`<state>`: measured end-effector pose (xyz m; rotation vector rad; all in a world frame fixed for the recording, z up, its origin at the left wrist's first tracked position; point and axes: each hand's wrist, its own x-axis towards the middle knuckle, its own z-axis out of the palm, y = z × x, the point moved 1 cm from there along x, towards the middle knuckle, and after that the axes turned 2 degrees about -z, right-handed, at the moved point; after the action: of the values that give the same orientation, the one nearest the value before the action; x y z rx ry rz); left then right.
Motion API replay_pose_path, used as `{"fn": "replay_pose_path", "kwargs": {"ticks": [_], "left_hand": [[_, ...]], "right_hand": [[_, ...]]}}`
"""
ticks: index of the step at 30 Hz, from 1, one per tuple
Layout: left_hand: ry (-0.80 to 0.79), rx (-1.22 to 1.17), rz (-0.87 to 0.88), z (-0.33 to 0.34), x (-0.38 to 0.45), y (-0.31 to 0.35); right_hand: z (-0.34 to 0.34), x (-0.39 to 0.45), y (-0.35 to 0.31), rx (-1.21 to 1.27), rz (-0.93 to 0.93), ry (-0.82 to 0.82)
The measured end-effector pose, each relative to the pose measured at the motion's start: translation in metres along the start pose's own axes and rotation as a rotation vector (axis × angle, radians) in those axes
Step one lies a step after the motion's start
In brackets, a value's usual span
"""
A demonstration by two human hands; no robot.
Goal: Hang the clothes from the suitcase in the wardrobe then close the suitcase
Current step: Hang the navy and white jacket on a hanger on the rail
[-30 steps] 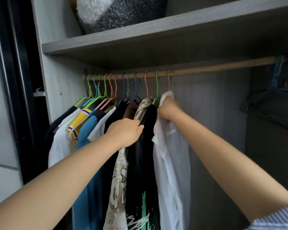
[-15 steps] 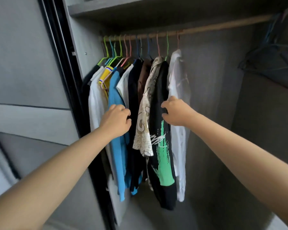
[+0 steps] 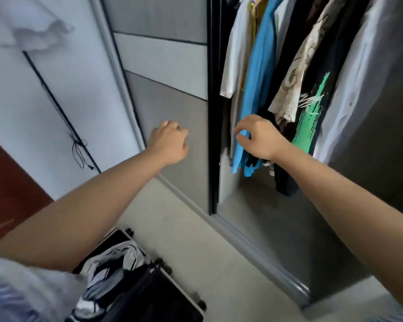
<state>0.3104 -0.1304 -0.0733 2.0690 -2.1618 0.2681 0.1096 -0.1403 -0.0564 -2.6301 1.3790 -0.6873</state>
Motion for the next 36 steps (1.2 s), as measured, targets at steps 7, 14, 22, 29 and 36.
{"fn": "replay_pose_path", "kwargs": {"ticks": [7,14,22,29,36], "left_hand": [[-0.242,0.012,-0.161,0.057,-0.110,-0.099],[-0.455,-0.085,-0.291,0.101,-0.218,-0.210],[-0.637,-0.176,-0.366,0.141,-0.320,-0.323],[-0.702,-0.302,-0.541,0.176,-0.352,-0.375],[-0.707,-0.439,-0.694,0.250,-0.346,-0.410]], "right_hand": [[0.109,-0.027,-0.078,0.059,-0.012,-0.291],[0.210,-0.041,-0.186,0.099,0.096,-0.465],[0.316,-0.054,-0.322,0.207,0.144,-0.558],[0.397,-0.069,-0.357,0.221,0.154,-0.783],[0.468,-0.046,-0.347,0.227,0.217,-0.883]]}}
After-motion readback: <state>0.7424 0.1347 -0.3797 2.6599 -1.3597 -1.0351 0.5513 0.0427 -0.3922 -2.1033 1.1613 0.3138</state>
